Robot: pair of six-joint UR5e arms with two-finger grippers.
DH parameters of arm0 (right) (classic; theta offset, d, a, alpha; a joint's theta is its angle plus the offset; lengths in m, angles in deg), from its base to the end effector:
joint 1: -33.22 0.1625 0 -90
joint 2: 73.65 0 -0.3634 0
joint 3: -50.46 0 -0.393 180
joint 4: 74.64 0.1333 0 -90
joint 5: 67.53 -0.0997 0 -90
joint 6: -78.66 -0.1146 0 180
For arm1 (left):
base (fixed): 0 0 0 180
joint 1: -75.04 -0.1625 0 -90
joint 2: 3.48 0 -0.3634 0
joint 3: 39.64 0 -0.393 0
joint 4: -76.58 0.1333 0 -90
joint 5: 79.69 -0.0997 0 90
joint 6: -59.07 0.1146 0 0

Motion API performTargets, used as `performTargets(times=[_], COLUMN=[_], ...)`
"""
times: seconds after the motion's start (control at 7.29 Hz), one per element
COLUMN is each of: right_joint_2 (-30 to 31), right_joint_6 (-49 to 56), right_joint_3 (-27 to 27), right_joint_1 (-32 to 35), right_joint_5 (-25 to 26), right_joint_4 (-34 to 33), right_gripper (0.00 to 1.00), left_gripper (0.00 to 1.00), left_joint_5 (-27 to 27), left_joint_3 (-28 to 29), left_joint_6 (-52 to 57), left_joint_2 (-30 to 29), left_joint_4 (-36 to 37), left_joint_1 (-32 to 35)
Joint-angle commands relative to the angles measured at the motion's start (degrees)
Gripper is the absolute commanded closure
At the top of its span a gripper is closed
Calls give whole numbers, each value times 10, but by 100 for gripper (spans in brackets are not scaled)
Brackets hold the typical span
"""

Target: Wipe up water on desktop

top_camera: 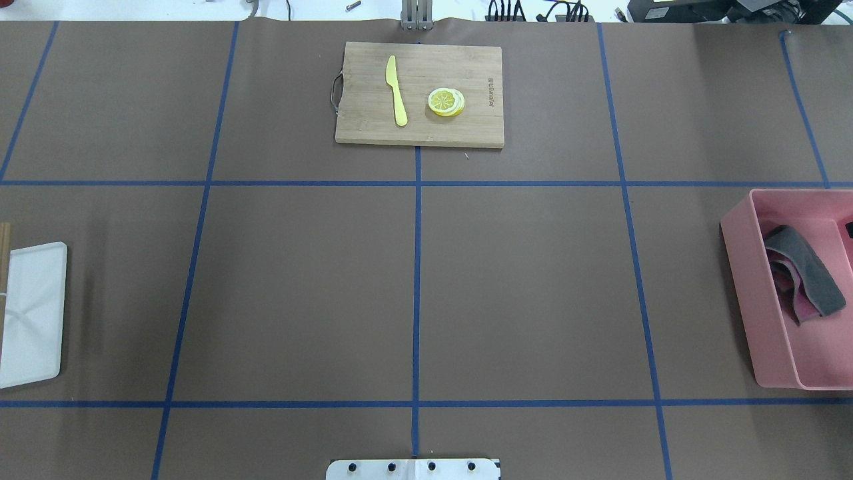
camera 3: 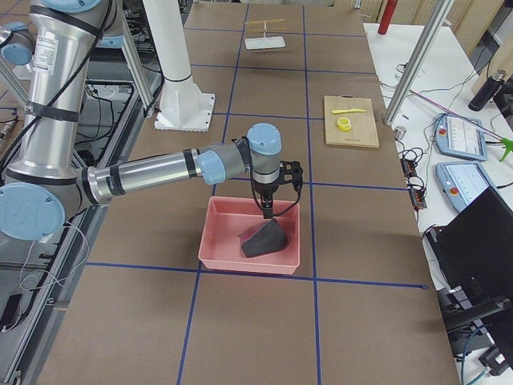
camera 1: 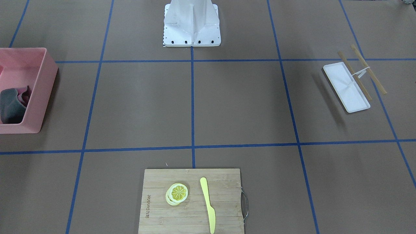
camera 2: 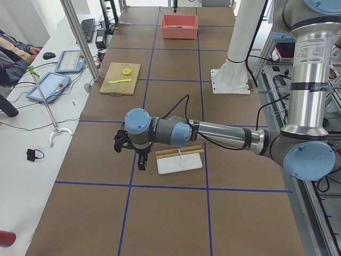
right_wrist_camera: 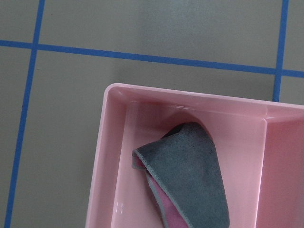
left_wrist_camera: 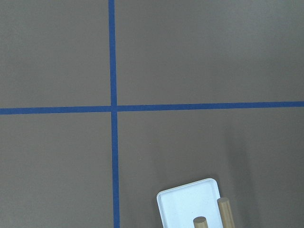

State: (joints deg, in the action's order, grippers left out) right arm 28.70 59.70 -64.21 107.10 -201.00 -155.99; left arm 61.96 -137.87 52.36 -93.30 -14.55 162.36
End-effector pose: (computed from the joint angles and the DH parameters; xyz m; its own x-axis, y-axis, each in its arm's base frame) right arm -0.0668 -0.4273 0.4756 0.6790 -0.1228 0.7238 0.0409 0.9907 0.1297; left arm -0.0201 -0.4992 0.5252 0.6151 0.0377 -0.7875 0.0259 0.9974 0.0680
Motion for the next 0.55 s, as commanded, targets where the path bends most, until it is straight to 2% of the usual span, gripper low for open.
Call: performTargets(times=[0.0,0.27,0.41], right_joint_2=[-19,-43,-57], right_joint_6=[-2,-3,-4], right_joint_3=[24,26,45], right_joint_1=[-14,-14,-20], right_joint_5=[-1,-1,-3], right_joint_4=[24,22,23], right_gripper=[0,0,0], left_gripper=[2,2,2], left_joint_5=[2,2,2], left_joint_3=[-13,-18,-19], left_joint_6=[-1,1,1], left_joint_2=[6,13,21], left_joint_4=[-1,-4,-24], left_joint_1=[0,-3,-5])
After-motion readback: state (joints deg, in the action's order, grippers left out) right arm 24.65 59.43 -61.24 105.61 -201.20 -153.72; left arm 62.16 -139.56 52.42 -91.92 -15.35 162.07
